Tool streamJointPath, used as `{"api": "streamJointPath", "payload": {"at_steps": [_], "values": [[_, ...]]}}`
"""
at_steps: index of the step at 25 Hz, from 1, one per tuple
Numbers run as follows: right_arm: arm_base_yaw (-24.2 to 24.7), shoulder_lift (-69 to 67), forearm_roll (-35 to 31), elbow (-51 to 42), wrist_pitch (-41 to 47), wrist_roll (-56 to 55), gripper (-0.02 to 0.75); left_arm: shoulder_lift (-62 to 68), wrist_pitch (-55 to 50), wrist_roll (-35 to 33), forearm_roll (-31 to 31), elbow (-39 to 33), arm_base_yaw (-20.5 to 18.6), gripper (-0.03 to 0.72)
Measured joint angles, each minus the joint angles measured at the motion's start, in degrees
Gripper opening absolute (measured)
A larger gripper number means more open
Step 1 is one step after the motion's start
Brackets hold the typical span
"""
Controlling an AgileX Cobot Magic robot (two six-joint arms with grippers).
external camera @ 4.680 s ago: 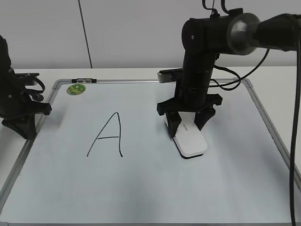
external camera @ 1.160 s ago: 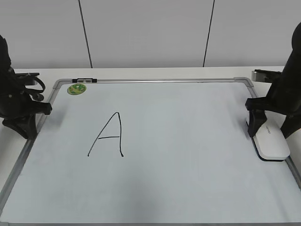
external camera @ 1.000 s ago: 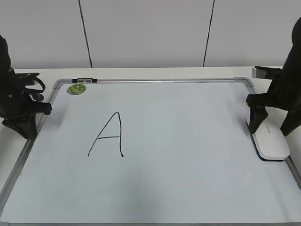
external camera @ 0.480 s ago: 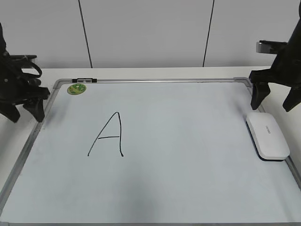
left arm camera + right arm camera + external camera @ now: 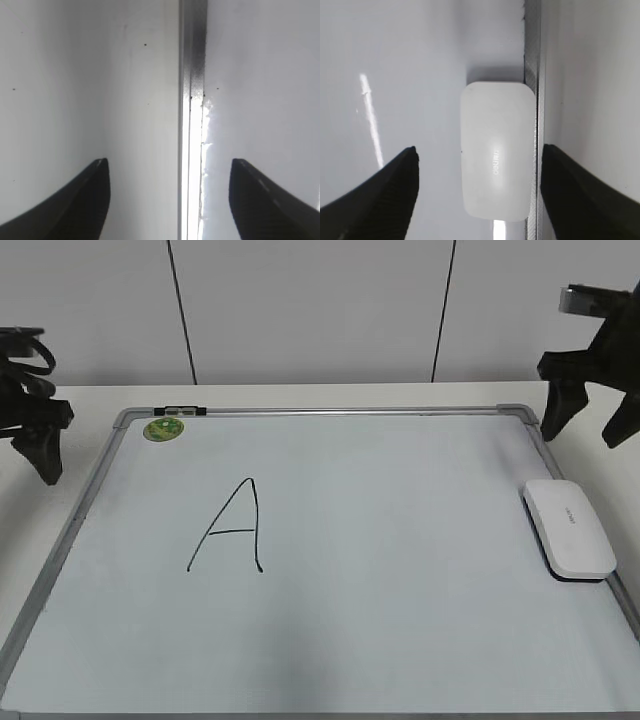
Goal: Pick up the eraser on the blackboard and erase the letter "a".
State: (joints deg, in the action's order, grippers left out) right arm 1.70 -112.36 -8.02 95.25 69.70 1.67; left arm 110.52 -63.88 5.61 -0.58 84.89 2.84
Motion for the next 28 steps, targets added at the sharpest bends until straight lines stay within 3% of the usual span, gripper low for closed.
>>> {"api": "streamJointPath", "payload": {"at_steps": [6, 10, 17, 28], "values": [[-0.71, 9.12, -0.9, -7.13, -0.45, -0.15, 0.543, -9.76, 1.32, 0.0, -1.91, 0.0, 1.69, 0.489], [-2.48, 17.18, 0.13, -15.71, -7.36, -1.2, 0.54, -17.05, 2.09, 0.0, -2.55, -2.8, 1.78, 0.485], [-4.95, 26.42, 0.59, -28.23, -18.34, -3.55, 0.537, -30.93, 7.22, 0.0, -2.67, -16.87, 1.78, 0.473], [-7.34, 46.21, 3.35, -39.9, -20.39, -4.15, 0.536, -53.76, 12.19, 0.0, -2.67, -35.65, 1.78, 0.473]]}}
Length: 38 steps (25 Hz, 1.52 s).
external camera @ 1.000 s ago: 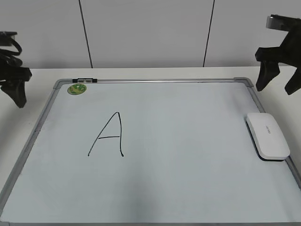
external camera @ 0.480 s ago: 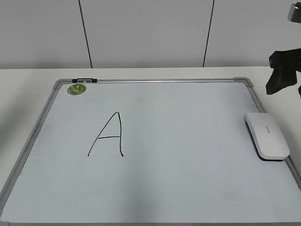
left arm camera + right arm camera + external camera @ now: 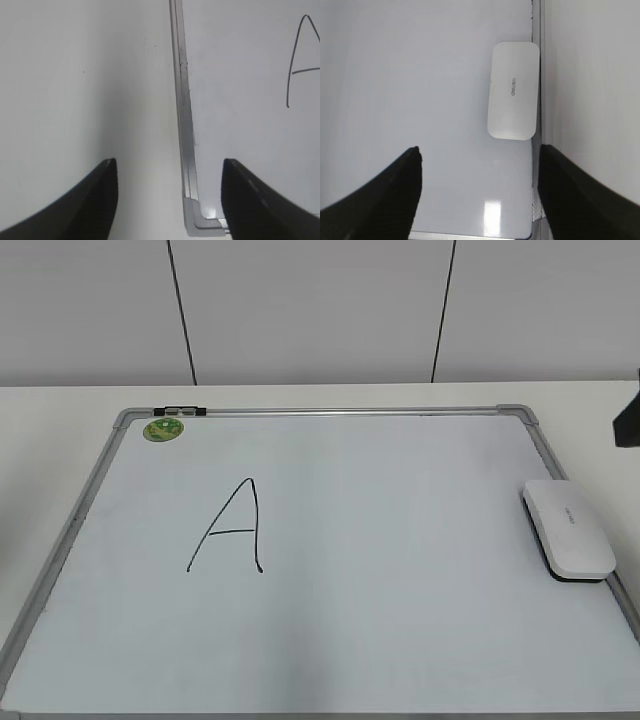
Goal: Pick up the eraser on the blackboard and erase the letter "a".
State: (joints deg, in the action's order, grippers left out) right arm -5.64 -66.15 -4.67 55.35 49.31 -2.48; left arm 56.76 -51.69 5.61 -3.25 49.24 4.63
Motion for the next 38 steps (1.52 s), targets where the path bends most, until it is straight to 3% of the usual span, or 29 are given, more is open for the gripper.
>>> {"api": "streamJointPath", "payload": {"at_steps": [5, 9, 14, 26, 38], "values": [[0.0, 11.64, 0.89, -8.62, -0.21, -0.09, 0.536, -9.86, 0.0, 0.0, 0.1, -7.16, 0.0, 0.473], [0.0, 19.64, 1.0, -16.5, -0.24, -0.98, 0.536, -16.83, -0.9, 0.0, 0.22, -12.92, 2.29, 0.473], [0.0, 27.54, 1.11, -22.57, 1.78, -1.56, 0.536, -26.88, -5.92, 1.78, -3.31, -14.71, 3.38, 0.473], [-1.53, 36.29, 7.5, -23.82, 8.73, -1.71, 0.536, -42.95, -15.41, 2.99, -6.39, -14.82, 4.58, 0.473], [-2.1, 51.61, 8.01, -27.32, 14.99, -1.71, 0.536, -52.34, -19.43, 3.08, -6.61, -17.34, 4.58, 0.473]]}}
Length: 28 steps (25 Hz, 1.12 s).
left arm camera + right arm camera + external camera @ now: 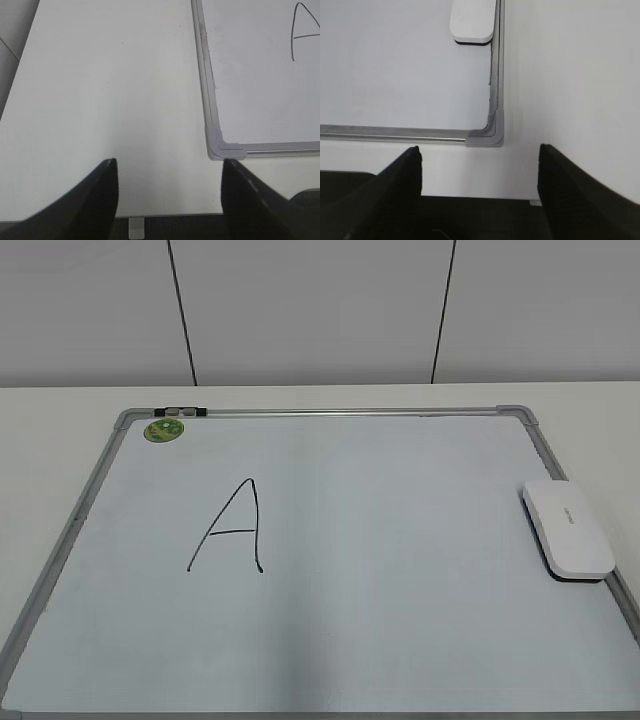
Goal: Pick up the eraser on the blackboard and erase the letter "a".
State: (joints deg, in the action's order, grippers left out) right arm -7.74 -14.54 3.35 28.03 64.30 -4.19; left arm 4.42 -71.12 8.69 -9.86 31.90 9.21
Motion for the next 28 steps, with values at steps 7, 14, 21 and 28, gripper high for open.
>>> {"api": "streamJointPath", "payload": {"at_steps": [7, 14, 21, 28], "values": [[0.0, 5.66, 0.13, 0.0, 0.48, 0.0, 0.536, 0.06, 4.13, 0.0, 3.0, -1.08, 0.0, 0.473], [0.0, 5.74, 0.26, 0.0, 0.55, 0.0, 0.536, 0.06, 6.16, 0.0, 2.3, -1.68, 0.0, 0.473], [0.0, 5.79, 0.4, 0.0, 0.62, 0.0, 0.536, -0.03, 7.11, -0.31, 2.51, -2.55, 0.0, 0.473], [0.0, 5.79, 0.4, 0.0, 0.62, 0.0, 0.536, -0.03, 7.15, -0.44, 2.51, -2.54, 0.0, 0.473]]}}
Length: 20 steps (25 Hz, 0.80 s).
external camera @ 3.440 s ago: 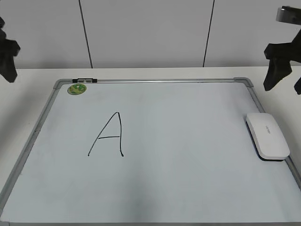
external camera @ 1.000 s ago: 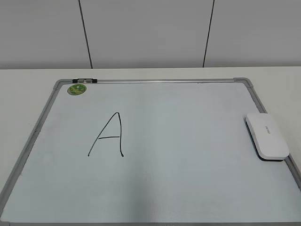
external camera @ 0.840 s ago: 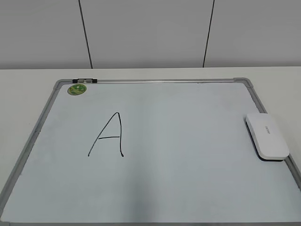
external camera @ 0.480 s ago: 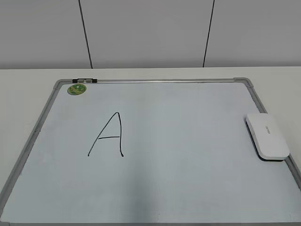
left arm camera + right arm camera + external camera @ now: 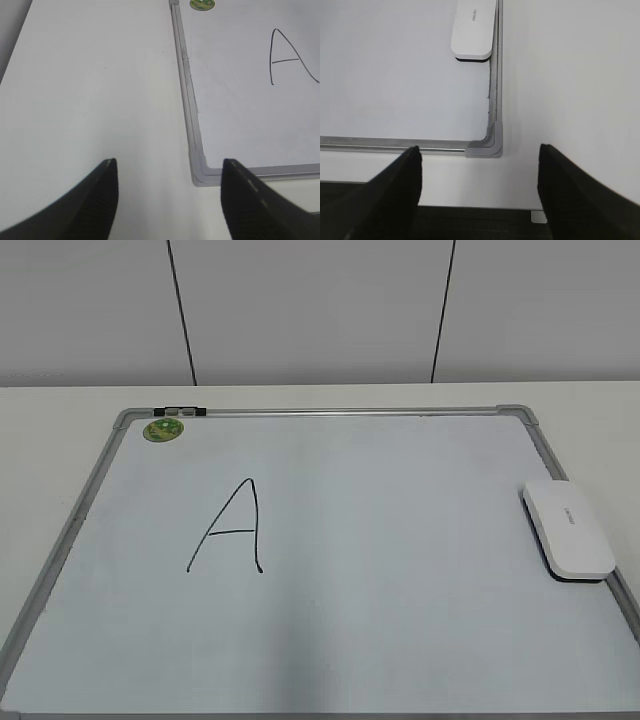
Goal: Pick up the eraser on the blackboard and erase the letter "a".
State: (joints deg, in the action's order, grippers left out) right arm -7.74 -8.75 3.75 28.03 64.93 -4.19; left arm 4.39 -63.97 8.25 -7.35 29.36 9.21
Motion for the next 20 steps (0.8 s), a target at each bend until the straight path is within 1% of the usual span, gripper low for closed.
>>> {"api": "streamJointPath", "payload": {"at_steps": [9, 11, 18, 20], "values": [[0.0, 0.65, 0.0, 0.0, 0.07, -0.1, 0.536, 0.0, 0.0, 0.0, 0.0, 0.0, 0.0, 0.473], [0.71, 1.3, 0.0, 0.0, 0.15, -0.1, 0.536, -0.42, 0.1, 0.0, 0.0, 0.0, -0.37, 0.473], [6.81, 7.16, 0.0, 0.0, 0.21, -0.1, 0.536, -3.81, 0.25, -0.03, 0.04, -0.03, -8.0, 0.473], [7.53, 9.21, 0.0, 0.0, 0.28, -0.1, 0.536, -3.81, 0.25, -0.03, 0.04, -0.03, -8.81, 0.473]]}}
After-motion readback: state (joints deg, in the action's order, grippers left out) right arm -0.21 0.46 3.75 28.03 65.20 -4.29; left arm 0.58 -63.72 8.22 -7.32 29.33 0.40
